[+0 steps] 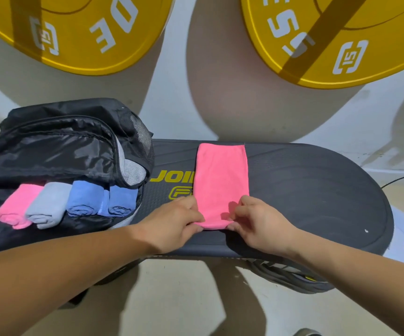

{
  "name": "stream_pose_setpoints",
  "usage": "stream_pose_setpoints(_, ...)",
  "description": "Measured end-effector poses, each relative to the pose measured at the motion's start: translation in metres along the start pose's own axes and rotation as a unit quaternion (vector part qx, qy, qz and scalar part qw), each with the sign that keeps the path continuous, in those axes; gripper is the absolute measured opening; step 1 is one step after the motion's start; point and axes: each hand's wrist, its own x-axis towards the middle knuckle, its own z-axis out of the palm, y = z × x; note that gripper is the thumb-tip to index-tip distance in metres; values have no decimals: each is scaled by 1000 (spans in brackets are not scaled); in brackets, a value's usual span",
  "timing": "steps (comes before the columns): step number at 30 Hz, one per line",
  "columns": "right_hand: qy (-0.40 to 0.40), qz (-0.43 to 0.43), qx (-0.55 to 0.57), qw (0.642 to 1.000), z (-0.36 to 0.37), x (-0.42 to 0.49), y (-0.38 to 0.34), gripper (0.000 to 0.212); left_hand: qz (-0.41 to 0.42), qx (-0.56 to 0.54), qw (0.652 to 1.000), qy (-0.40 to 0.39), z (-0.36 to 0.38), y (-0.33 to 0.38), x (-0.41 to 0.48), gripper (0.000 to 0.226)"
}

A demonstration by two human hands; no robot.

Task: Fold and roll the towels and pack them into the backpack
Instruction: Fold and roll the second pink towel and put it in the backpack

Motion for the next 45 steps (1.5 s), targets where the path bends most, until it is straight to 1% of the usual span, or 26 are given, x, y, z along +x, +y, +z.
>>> stream_pose_setpoints(1, -18, 16, 21, 999, -2, -1, 1, 13, -17, -30, 999, -13, 0, 1, -1, 16)
stream_pose_setpoints(2, -35, 32, 40, 998, -3, -1, 2, 14, -36, -55, 998, -21, 1, 1, -3, 17)
stream_pose_setpoints(4, -55, 83, 66, 993, -3, -3, 3, 24, -96, -104, 990, -18, 6, 0, -5, 15)
stream_pose_setpoints(7, -44, 155, 106, 981, -2, -7, 5, 27, -205, -230, 951, 13, 8, 1, -2, 3)
stream_pose_setpoints(8, -38, 170, 111, 978, -1, -6, 5, 25, -228, -251, 940, 22, 9, 1, 1, 4)
stream_pose_setpoints(10, -26, 193, 108, 975, -2, -2, 4, 19, -257, -236, 936, 39, 11, 1, 7, 9)
stream_pose_setpoints(12, -22, 212, 93, 973, -4, 3, 4, 20, -263, -199, 942, 56, 10, 3, 10, 11)
stream_pose_setpoints(14, -34, 203, 42, 978, -6, 7, 4, 27, -222, -118, 965, 74, 9, 3, 11, 15)
stream_pose_setpoints(15, -31, 176, -8, 984, -5, 8, 4, 28, -167, -58, 981, 76, 9, 1, 11, 15)
stream_pose_setpoints(16, -12, 126, -64, 990, -4, 8, 4, 26, -101, 2, 992, 71, 8, 2, 11, 12)
stream_pose_setpoints(18, 36, -4, -166, 985, 3, 5, 1, 17, 19, 115, 993, 37, 9, 5, 11, 11)
stream_pose_setpoints(19, 44, -58, -200, 977, 7, 4, -1, 14, 56, 158, 986, 14, 11, 7, 10, 14)
stream_pose_setpoints(20, 39, -94, -221, 970, 10, 1, -4, 17, 76, 191, 979, -4, 12, 11, 9, 16)
stream_pose_setpoints(21, 39, -122, -234, 964, 13, -1, -5, 20, 83, 210, 974, -10, 12, 16, 6, 14)
stream_pose_setpoints(23, 47, -141, -226, 963, 12, -6, -6, 18, 87, 216, 972, 2, 10, 20, 2, 8)
stream_pose_setpoints(25, 43, -137, -205, 968, 9, -11, -3, 19, 80, 220, 972, 6, 9, 20, 0, 16)
stream_pose_setpoints(27, 30, -128, -196, 972, 9, -13, 4, 12, 76, 236, 969, 5, 9, 18, 0, 16)
stream_pose_setpoints(31, 29, -122, -210, 970, 8, -12, 16, 9, 68, 244, 967, 10, 12, 18, 3, 25)
stream_pose_setpoints(34, 32, -88, -168, 981, 0, -14, 19, 11, 7, 178, 984, 7, 12, 15, 6, 18)
stream_pose_setpoints(36, 12, -42, -98, 994, -8, -12, 17, 13, -59, 72, 996, 8, 8, 12, 8, 26)
stream_pose_setpoints(38, -13, 39, -13, 999, -18, -6, 16, 26, -123, -48, 991, 16, 1, 11, 10, 27)
stream_pose_setpoints(39, -42, 95, 38, 994, -23, -3, 15, 30, -151, -94, 984, 17, -2, 12, 11, 25)
stream_pose_setpoints(40, -73, 145, 94, 982, -27, -2, 13, 27, -178, -132, 975, 18, -3, 13, 12, 23)
stream_pose_setpoints(42, -105, 216, 212, 947, -31, -1, 9, 13, -231, -181, 956, 29, -2, 14, 13, 20)
stream_pose_setpoints(44, -84, 264, 287, 917, -28, -3, 6, 6, -276, -204, 938, 52, 1, 14, 12, 15)
stream_pose_setpoints(45, -67, 283, 296, 910, -26, -3, 5, 5, -291, -206, 932, 60, 1, 13, 11, 13)
